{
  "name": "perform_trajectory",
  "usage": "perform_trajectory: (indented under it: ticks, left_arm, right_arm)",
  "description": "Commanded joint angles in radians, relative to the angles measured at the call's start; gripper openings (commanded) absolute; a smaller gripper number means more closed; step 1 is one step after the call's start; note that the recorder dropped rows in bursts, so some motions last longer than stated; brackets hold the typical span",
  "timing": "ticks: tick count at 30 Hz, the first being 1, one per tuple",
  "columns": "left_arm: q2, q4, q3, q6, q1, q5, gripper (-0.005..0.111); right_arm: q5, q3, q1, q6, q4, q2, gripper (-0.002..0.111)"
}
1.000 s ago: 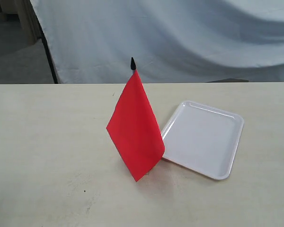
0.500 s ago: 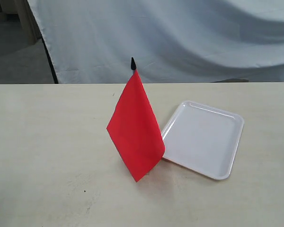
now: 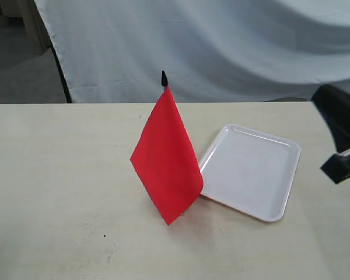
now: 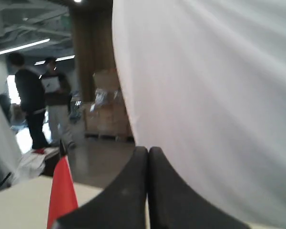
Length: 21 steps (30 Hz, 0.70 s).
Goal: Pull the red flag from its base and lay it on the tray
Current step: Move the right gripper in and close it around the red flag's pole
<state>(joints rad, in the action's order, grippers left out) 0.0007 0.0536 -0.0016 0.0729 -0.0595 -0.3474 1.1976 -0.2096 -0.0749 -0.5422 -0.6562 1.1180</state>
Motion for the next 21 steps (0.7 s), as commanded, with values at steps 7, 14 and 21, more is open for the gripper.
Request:
perform_trajectory:
  ticks: [7,14,21]
  left_arm:
    - [-0.001,-0.006,0.002,0.002,-0.003,0.004,0.001]
    - [-0.001,-0.006,0.002,0.002,-0.003,0.004,0.001]
    - [-0.001,-0.006,0.002,0.002,-0.003,0.004,0.001]
  right_arm:
    - [-0.006,-0.157,0.188,0.263,-0.062,0.587,-0.001]
    - [-0.003,-0.243,0.278,0.288,-0.179,0.737,-0.001]
    - [-0.003,-0.243,0.278,0.278,-0.153,0.737,0.039]
